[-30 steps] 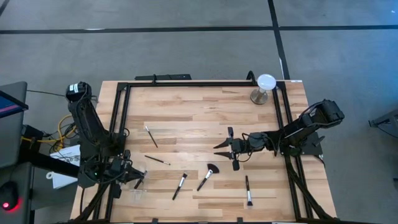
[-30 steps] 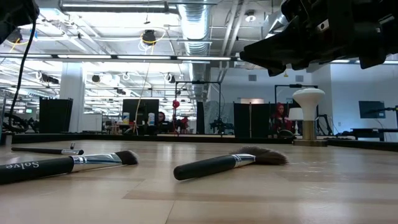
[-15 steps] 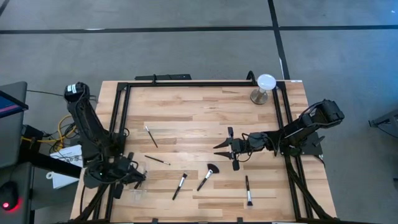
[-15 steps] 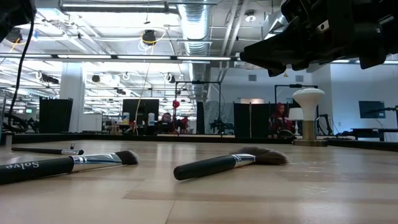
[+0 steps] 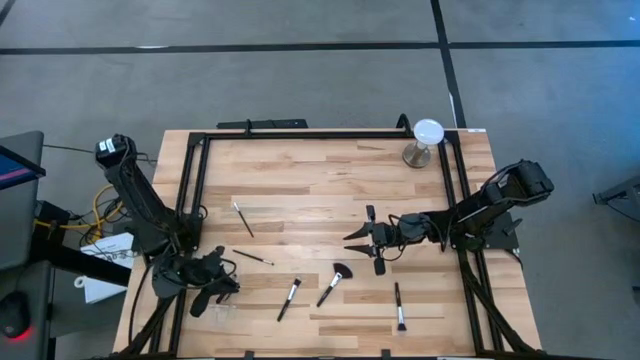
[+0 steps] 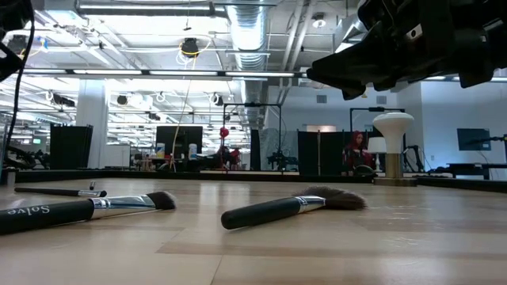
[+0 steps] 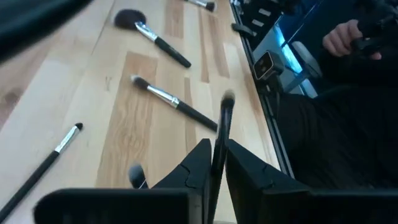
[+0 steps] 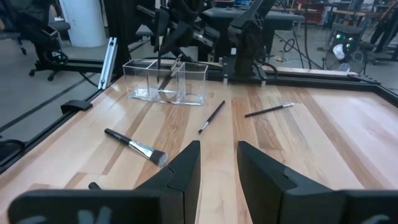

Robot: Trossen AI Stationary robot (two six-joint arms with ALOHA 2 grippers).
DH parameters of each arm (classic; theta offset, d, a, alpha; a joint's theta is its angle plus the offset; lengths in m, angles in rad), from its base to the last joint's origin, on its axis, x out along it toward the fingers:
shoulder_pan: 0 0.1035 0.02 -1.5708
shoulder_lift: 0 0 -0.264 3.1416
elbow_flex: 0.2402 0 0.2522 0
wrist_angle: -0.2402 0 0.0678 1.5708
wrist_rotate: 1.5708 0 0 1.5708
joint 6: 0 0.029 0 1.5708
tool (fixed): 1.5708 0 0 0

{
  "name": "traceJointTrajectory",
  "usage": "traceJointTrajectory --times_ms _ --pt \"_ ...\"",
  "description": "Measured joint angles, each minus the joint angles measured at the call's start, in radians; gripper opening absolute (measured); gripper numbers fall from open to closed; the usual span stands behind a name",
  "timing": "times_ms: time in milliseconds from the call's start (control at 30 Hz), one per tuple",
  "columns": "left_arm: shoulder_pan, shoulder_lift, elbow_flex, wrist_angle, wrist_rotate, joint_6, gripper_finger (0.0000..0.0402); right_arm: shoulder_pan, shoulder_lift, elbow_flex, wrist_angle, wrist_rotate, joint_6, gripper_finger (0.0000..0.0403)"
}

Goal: Put items in baskets/containers
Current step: Put the eyeshadow brush into the transparent organizer

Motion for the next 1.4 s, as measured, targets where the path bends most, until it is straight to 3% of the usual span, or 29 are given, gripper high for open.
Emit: traceJointTrajectory --times_ms 167,500,667,867,1067,1400 --pt "0.025 0.0 0.0 0.001 0.073 -0.001 0.0051 0.0 0.0 0.0 0.0 0.0 0.016 0.0098" --pt "0.049 0.0 0.0 0.005 0.062 -0.02 0.0093 0.0 0.0 0.0 0.001 0.0 0.016 0.0098" --pt "0.115 0.0 0.0 0.005 0.047 0.003 0.0091 0.0 0.0 0.0 0.001 0.0 0.016 0.0098" --pt "0.173 0.0 0.0 0.01 0.133 0.052 0.0086 0.0 0.0 0.0 0.001 0.0 0.016 0.0098" --pt "0.182 -0.001 0.0 0.065 0.152 0.075 0.0086 0.0 0.0 0.0 0.001 0.0 0.016 0.0098" --pt "0.187 -0.002 0.002 0.208 0.161 0.262 0.0086 0.0 0.0 0.0 0.001 0.0 0.016 0.0098"
